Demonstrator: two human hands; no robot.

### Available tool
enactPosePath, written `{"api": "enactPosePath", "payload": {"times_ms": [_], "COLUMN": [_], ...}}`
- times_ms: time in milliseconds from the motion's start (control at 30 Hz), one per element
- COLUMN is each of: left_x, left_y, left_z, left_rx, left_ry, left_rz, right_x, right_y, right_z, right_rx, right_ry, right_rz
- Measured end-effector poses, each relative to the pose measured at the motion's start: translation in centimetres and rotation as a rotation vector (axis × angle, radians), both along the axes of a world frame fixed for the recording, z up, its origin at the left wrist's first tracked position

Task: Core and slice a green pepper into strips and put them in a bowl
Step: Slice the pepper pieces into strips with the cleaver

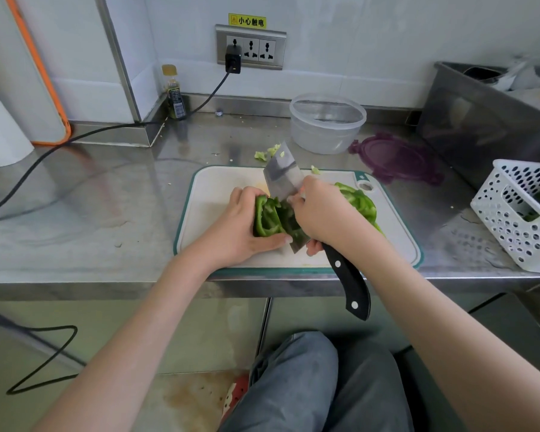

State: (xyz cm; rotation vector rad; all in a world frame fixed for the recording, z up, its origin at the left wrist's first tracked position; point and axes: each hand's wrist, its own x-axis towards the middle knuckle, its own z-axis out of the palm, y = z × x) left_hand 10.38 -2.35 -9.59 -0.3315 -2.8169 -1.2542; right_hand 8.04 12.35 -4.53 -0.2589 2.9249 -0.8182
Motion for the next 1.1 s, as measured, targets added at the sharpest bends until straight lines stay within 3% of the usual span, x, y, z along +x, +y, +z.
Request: {"api": "enactPosePath", "payload": {"times_ms": [200, 333, 467, 633, 833, 1000, 1100], "left_x": [-0.2, -0.2, -0.2, 0.1, -0.4, -0.6, -0.6], "left_y": [0.0, 0.0, 0.0, 0.1, -0.7, -0.7, -0.7], "left_z": [-0.3, -0.4, -0.3, 0.0, -0.2, -0.4, -0.5], "left_rx": [-0.033, -0.034, -0.023, 0.029, 0.087, 0.121, 0.216], "left_ry": [0.052, 0.052, 0.056, 0.047, 0.133, 0.118, 0.126], "left_rz": [-0.003, 0.006, 0.013, 0.031, 0.138, 0.099, 0.114], "right_x": [-0.7, -1.2, -1.2, -2.3, -0.9, -1.7, -2.0], "right_y": [-0.8, -2.2, -2.8, -2.2, -1.6, -0.9, 0.6], "right_z": [-0.2, 0.1, 0.6, 1.0, 0.5, 0.5, 1.2], "right_rx": [0.105, 0.269, 0.1, 0.007, 0.087, 0.079, 0.196], "right_ry": [0.026, -0.091, 0.055, -0.024, -0.002, -0.014, 0.012], "right_rz": [0.028, -0.015, 0.042, 0.028, 0.056, 0.042, -0.001]}}
